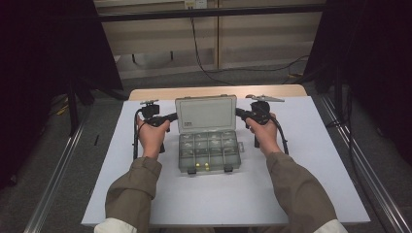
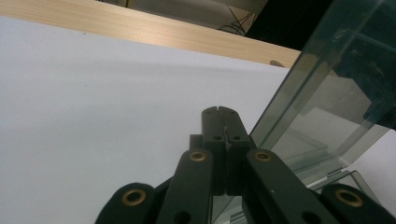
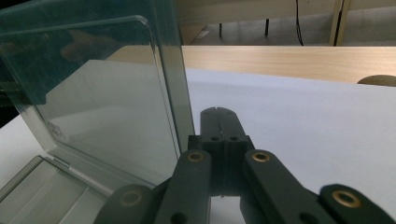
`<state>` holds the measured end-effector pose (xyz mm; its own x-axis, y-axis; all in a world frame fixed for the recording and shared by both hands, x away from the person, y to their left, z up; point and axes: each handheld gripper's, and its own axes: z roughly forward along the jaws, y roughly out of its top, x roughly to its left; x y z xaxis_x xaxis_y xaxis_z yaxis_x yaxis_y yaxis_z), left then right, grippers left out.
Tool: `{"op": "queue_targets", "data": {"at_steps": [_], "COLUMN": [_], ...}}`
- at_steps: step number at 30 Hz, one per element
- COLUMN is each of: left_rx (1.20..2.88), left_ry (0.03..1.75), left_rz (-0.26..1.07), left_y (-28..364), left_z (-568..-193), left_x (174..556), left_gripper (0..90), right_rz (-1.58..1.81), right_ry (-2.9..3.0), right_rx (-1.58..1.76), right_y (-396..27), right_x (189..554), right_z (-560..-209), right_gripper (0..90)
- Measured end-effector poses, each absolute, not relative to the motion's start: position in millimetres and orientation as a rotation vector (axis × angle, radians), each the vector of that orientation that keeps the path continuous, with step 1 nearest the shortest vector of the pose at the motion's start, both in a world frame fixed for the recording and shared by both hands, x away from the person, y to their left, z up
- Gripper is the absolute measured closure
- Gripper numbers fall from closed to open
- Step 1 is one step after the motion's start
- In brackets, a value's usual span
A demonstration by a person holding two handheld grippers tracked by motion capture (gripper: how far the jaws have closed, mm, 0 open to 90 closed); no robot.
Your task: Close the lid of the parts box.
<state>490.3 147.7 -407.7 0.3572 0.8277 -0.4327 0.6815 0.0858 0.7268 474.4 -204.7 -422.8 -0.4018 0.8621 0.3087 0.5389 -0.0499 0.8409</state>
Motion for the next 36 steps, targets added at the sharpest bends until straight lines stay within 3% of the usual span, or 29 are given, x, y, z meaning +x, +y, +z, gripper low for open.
{"op": "queue_targets", "data": {"at_steps": [17, 19, 21, 36], "left_rx": [1.678, 1.649, 1.690, 1.675], "left_ry": [1.346, 1.326, 1.332, 1.366], "left_rz": [0.210, 0.132, 0.196, 0.146], "left_y": [150.1, 147.3, 142.5, 143.9], "left_z": [-401.7, -402.8, -400.1, -407.1], "left_x": [469.7, 467.7, 464.5, 457.9], "left_gripper": [90.0, 90.0, 90.0, 90.0], "right_rz": [1.378, 1.384, 1.360, 1.302], "right_ry": [1.938, 1.938, 1.966, 1.968], "right_rx": [1.418, 1.420, 1.400, 1.388], "right_y": [-200.3, -199.6, -194.8, -191.1], "right_x": [450.4, 447.9, 445.8, 435.4], "right_z": [-414.2, -414.1, -414.5, -413.3], "right_gripper": [90.0, 90.0, 90.0, 90.0]}}
